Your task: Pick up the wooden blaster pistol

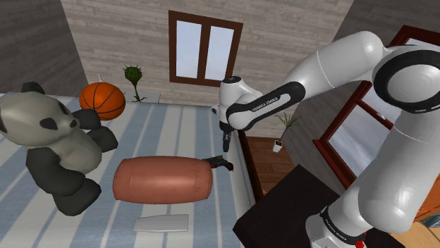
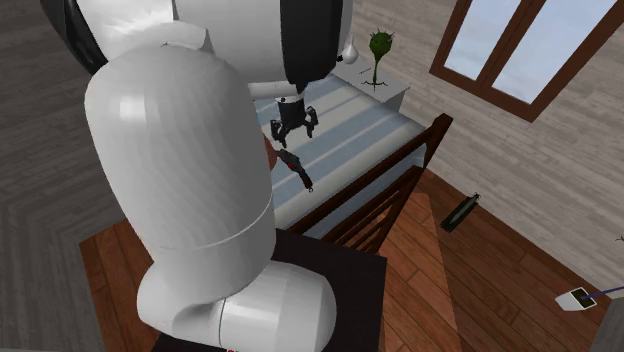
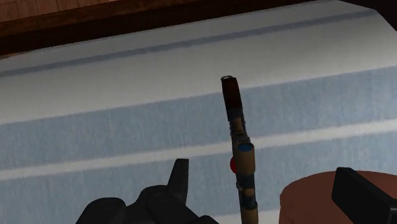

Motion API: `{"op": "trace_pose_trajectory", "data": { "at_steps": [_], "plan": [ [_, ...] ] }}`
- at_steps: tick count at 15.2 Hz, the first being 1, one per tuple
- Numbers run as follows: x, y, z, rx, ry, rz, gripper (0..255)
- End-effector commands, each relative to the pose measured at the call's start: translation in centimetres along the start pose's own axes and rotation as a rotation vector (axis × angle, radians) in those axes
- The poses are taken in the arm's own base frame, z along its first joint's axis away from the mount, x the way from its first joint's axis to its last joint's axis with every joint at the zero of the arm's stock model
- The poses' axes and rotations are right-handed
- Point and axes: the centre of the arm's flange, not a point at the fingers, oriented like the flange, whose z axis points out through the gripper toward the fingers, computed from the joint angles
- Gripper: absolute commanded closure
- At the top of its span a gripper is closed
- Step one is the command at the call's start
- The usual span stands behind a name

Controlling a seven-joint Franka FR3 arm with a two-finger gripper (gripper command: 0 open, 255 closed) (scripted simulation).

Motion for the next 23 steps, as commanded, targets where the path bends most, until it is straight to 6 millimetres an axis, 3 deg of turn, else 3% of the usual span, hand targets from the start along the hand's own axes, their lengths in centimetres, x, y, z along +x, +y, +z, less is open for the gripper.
{"op": "trace_pose_trajectory", "data": {
  "at_steps": [1, 6, 14, 16, 17, 23],
  "plan": [
    [2.1, -0.4, 2.1, 0.001, -0.01, -0.053, 0],
    [6.3, -1.4, 7.4, 0.003, -0.034, -0.182, 0],
    [7.0, -1.6, 11.5, 0.003, -0.035, -0.185, 0],
    [7.0, -1.6, 11.5, 0.003, -0.035, -0.185, 0],
    [7.0, -1.5, 11.5, 0.003, -0.035, -0.185, 255],
    [7.3, -1.9, 11.5, 0.003, -0.036, -0.185, 255]
  ]
}}
